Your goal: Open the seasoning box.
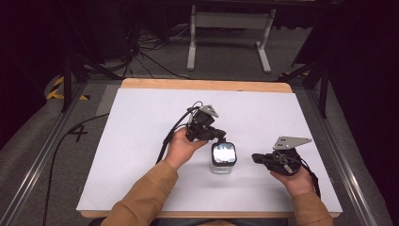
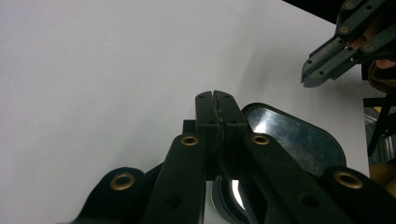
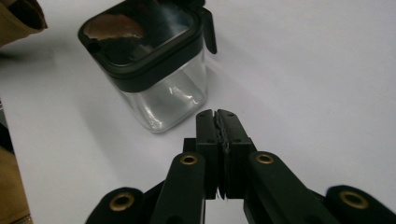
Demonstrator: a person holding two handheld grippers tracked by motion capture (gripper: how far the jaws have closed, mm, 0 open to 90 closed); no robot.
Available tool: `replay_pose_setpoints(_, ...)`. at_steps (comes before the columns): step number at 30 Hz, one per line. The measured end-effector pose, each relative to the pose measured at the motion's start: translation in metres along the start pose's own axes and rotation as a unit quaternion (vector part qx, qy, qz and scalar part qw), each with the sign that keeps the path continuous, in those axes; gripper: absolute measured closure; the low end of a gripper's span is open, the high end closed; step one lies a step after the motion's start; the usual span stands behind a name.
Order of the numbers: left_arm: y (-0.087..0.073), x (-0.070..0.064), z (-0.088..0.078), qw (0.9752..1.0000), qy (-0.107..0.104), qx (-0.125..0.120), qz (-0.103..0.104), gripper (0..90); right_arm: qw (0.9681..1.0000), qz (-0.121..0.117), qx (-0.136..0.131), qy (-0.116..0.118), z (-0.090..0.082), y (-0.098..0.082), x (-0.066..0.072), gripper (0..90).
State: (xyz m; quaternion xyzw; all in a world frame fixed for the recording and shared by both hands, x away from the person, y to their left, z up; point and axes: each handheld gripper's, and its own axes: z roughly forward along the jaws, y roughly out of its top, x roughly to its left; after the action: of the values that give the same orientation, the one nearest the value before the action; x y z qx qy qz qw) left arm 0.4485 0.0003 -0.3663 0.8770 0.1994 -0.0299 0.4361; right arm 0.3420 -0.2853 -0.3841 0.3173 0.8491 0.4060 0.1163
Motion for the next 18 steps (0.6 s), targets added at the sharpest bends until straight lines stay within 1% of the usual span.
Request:
replay_pose_setpoints(3,0.0,0.001,0.0,1.0,-0.001,-0.002,0.0,89.8,0.9999,-0.008,-0.003,0.008,0.002,0.004,0.007,88.9)
replay_pose_setpoints(4,0.0,0.002,0.0,1.0,-0.005,-0.001,0.0,89.8,0.9999,-0.011,-0.003,0.013,0.003,0.005,0.009,89.0)
replay_pose_setpoints(5,-0.001,0.002,0.0,1.0,-0.006,-0.003,-0.004,89.8,0.9997,-0.015,-0.002,0.018,0.004,0.007,0.012,89.0)
replay_pose_setpoints(6,-0.001,0.002,0.0,1.0,-0.006,-0.003,-0.004,89.8,0.9997,-0.015,-0.002,0.018,0.004,0.007,0.012,89.0)
replay_pose_setpoints(7,-0.001,0.003,0.0,0.9999,-0.009,-0.003,-0.009,89.8,0.9996,-0.02,-0.002,0.021,0.005,0.008,0.014,89.1)
replay_pose_setpoints(9,-0.001,0.003,0.0,0.9999,-0.011,-0.006,-0.01,89.8,0.9993,-0.025,-0.001,0.027,0.007,0.01,0.018,89.2)
replay_pose_setpoints(12,-0.001,0.003,0.001,0.9999,-0.01,-0.006,-0.009,89.8,0.9987,-0.031,0.006,0.039,0.011,0.012,0.023,89.3)
replay_pose_setpoints(15,-0.001,0.003,0.001,0.9999,-0.009,-0.006,-0.008,89.8,0.9983,-0.034,0.013,0.045,0.015,0.013,0.027,89.4)
replay_pose_setpoints(18,-0.002,0.004,0.001,0.9999,-0.01,-0.007,-0.009,89.8,0.998,-0.038,0.012,0.05,0.018,0.014,0.03,89.3)
